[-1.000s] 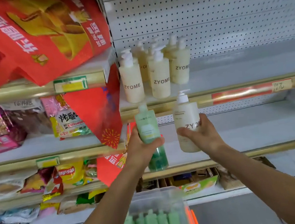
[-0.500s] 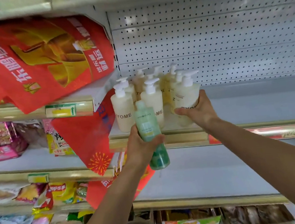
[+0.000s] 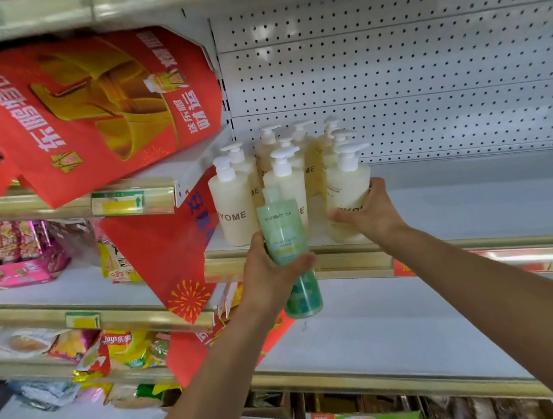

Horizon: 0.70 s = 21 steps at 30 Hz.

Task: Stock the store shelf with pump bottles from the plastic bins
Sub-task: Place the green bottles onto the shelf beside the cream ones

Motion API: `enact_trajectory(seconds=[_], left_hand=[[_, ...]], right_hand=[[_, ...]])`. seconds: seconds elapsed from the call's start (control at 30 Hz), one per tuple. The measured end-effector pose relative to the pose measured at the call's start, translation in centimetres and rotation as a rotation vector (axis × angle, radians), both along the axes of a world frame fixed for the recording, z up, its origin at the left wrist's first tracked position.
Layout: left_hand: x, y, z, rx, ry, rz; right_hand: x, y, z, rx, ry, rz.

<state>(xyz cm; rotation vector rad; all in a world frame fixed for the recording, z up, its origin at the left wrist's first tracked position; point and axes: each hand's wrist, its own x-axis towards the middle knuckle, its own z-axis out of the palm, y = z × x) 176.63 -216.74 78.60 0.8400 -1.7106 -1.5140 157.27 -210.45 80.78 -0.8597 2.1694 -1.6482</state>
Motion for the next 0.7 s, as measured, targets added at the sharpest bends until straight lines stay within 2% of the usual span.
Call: enact_trajectory(seconds=[0.1,0.17,0.27,0.33,0.5,0.7], left_hand=[[-0.1,0.7,0.4,-0.013,0.014,-0.021],[-0.5,1.4,0.9,-0.022,0.031,-0.051],[-2.2,2.9,1.6,-0.066,0.028,-0.115],[-3.9,4.2,2.2,-0.127,0.008,-0.144],[-9.6,6.7,4.0,-0.161,0.070,-0.204],[-17.6,7.3,5.6,-0.095,0.107,-0.324]], right_hand=[[1.2,1.9,1.6,-0.088,0.137,-0.101],[2.3,3.7,3.3,-0.155,0.194,-0.039],[3.5,5.8,5.9,0.036,0.181,0.239],[3.5,6.8,7.2,0.105,0.191,0.315],[-0.4,8.8,9.5,0.084,0.245,0.217],[-8.3,8.6,11.3,0.047,0.215,0.107]])
